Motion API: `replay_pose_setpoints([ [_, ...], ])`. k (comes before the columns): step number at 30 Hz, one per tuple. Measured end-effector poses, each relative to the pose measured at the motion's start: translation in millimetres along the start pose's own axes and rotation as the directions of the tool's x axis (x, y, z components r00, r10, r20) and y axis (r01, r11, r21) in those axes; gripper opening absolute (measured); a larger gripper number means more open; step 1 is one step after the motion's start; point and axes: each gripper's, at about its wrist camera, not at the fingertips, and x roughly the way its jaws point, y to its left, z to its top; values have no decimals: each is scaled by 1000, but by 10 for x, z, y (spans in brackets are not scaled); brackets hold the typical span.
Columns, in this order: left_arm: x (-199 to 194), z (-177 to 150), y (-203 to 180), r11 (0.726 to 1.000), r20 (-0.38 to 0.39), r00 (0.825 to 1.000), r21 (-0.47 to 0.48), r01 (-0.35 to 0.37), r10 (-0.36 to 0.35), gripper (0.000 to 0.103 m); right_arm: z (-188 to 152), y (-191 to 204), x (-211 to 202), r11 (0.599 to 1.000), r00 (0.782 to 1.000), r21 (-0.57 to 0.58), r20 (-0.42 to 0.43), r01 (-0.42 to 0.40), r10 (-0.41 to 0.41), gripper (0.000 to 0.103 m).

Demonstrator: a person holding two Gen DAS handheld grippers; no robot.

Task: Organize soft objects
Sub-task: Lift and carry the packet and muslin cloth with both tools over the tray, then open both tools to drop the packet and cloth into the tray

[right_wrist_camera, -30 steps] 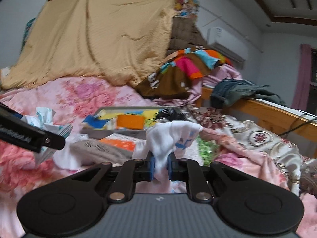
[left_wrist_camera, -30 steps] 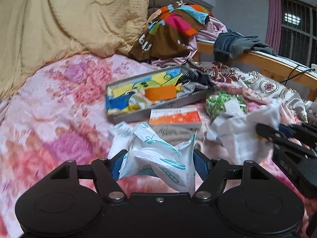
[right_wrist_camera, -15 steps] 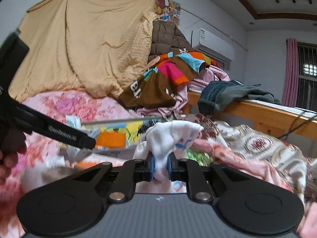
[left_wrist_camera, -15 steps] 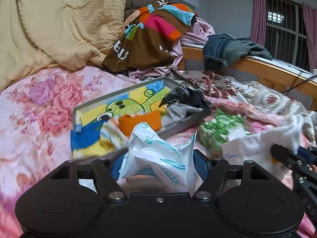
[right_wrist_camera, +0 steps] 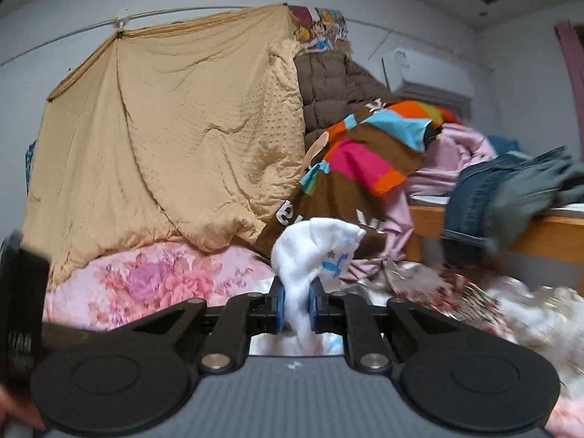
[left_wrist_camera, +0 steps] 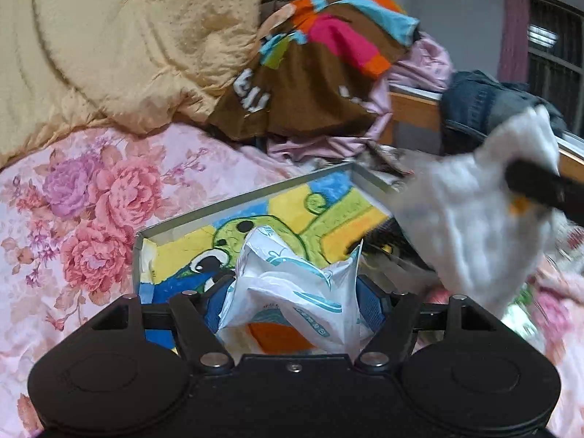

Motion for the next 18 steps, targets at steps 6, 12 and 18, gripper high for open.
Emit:
replay_pose_setpoints([
  [6,425,175,117,992,-91,994,-105,-64,54,72,120,-220,536,992,994,124,-106,8,5,16],
  [12,657,299,191,978,-157,983,-167,-124,98,72,-35,-456,692,991,981,128,-193,25,1,19],
  [18,823,290,13,986,-167,980,-106,-129,110,75,-171,-610,679,996,971,90,-238,24,-2,32],
])
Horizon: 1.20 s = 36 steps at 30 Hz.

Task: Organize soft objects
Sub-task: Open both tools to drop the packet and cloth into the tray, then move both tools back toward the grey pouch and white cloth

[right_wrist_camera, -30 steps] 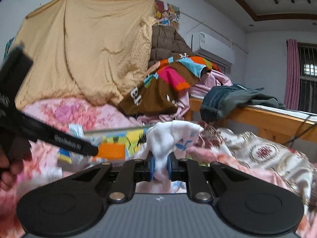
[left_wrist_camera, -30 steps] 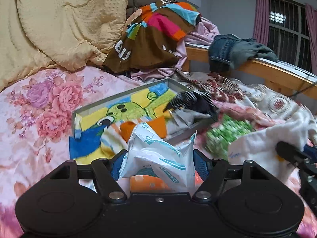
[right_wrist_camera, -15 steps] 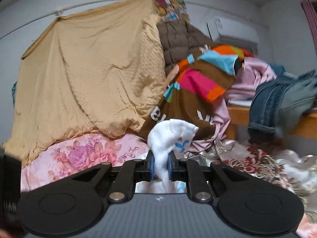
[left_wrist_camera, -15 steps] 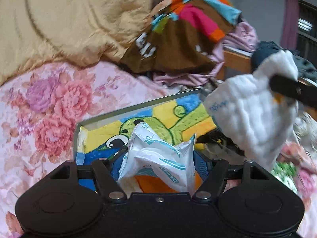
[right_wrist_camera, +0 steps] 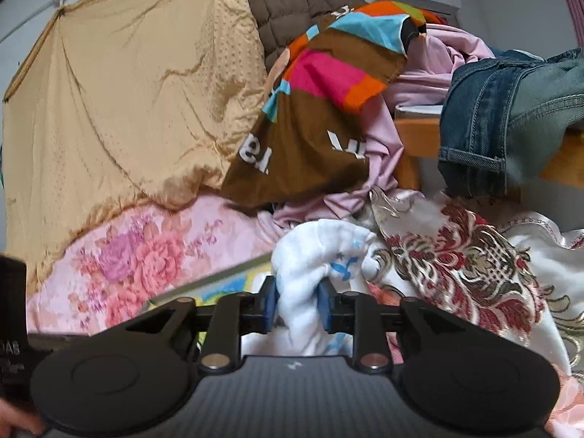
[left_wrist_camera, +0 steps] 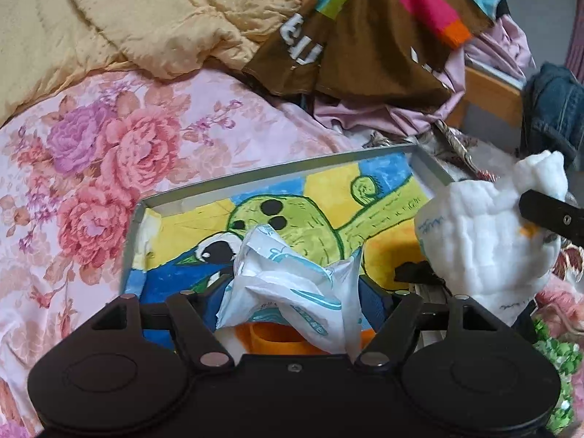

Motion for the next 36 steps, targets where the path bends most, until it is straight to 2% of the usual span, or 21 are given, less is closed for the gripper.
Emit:
replay_pose_setpoints([
  [4,45,-24,-71,1000,-7,1000,13,-7,7,77,-72,-40,-35,1000,1000,-25,-17,-1,1,43],
  [6,53,-39,-77,1000,-11,1000,10,-13,13,81,-97,-35,-72,999,1000,-45,-17,-5,4,52],
  [10,36,-72,-50,1000,-12,1000,-1,0,0,82,-114,18,-136,997,1000,-81,-18,-2,0,54],
  [16,-72,-141,-38,1000,-2,1000,-1,19,-19,85,-99,138,-323,992,1000,-128,10,0,1,69],
  [20,-252,-202,-23,1000,62,998,-6,15,-14,100,-53,167,-504,991,999,-130,31,-21,25,83],
  [23,-425,-254,-49,1000,123,992,6,-2,2,102,-8,172,-672,992,998,-118,46,-37,43,90],
  [28,-790,-317,-37,1000,221,975,-28,-1,7,102,4,168,-1033,994,995,-104,81,-43,52,99],
  [30,-985,-373,-28,999,280,960,-46,6,7,102,-25,145,-1238,995,991,-72,114,-62,70,103],
  [36,-1614,-556,-56,999,394,919,-31,9,4,102,-63,151,-1657,997,985,-19,156,-68,70,103],
])
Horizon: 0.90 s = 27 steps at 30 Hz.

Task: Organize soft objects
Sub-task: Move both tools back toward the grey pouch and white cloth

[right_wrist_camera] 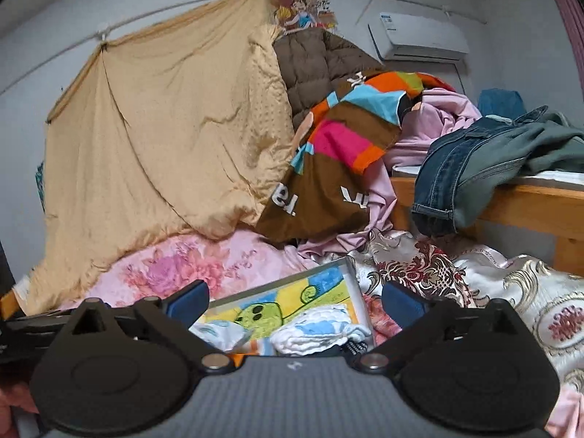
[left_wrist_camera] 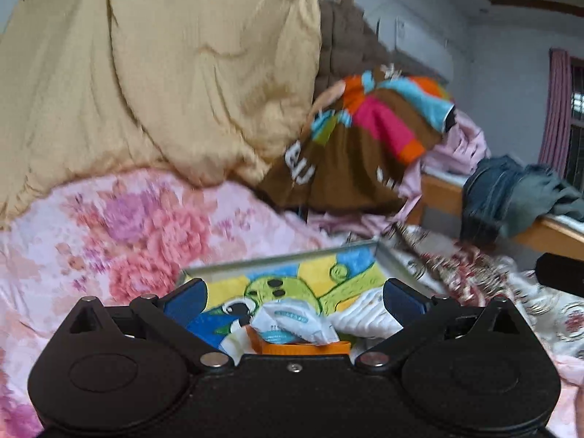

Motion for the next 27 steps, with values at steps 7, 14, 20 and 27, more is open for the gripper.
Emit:
replay_pose_setpoints([
  [7,-732,47,-7,1000,70,997,25,18,-20,102,2,234,-438,999,999,-39,39,-7,8,103],
  [14,-1245,-77,25,1000,89,996,1,7,-7,102,-147,418,-783,997,999,-78,43,4,0,103],
  [20,-1497,-277,26,1000,74,997,-17,11,-9,102,-389,496,-1035,994,999,-104,29,16,-13,103],
  [27,-1617,-623,-13,999,22,999,-33,28,-28,102,-738,468,-1233,991,998,-117,-22,62,-65,103],
])
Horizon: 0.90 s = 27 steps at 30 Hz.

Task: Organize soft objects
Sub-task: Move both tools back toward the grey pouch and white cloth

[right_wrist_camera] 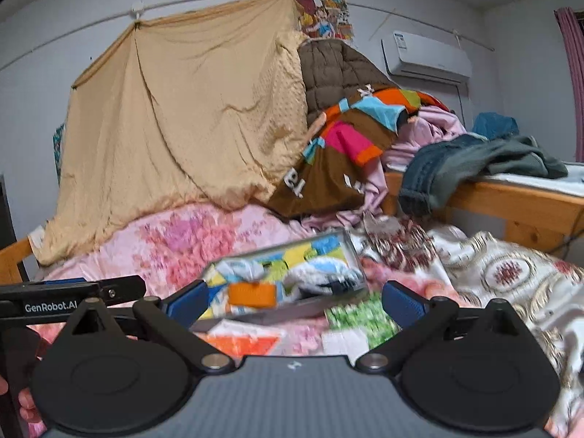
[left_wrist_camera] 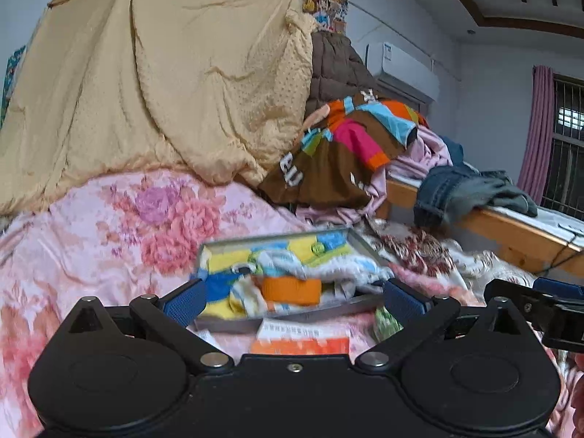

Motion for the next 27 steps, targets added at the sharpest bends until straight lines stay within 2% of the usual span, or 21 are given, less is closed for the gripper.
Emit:
replay_pose_setpoints([
  [5,-45,-296,25,999,-60,998,-46,14,-17,102,-257,-77,-101,999,998,16,-49,35,-34,103],
  [11,-97,-614,53,1000,-115,993,-24,15,-17,102,-463,-57,-120,998,992,-1,-107,64,-63,103],
  [23,-236,-989,151,1000,-181,983,-2,-14,13,102,-609,145,-231,996,990,-70,-127,51,-60,103],
  [27,-302,-1054,187,1000,-186,982,14,-26,29,102,-635,197,-190,994,986,-99,-159,43,-59,103],
])
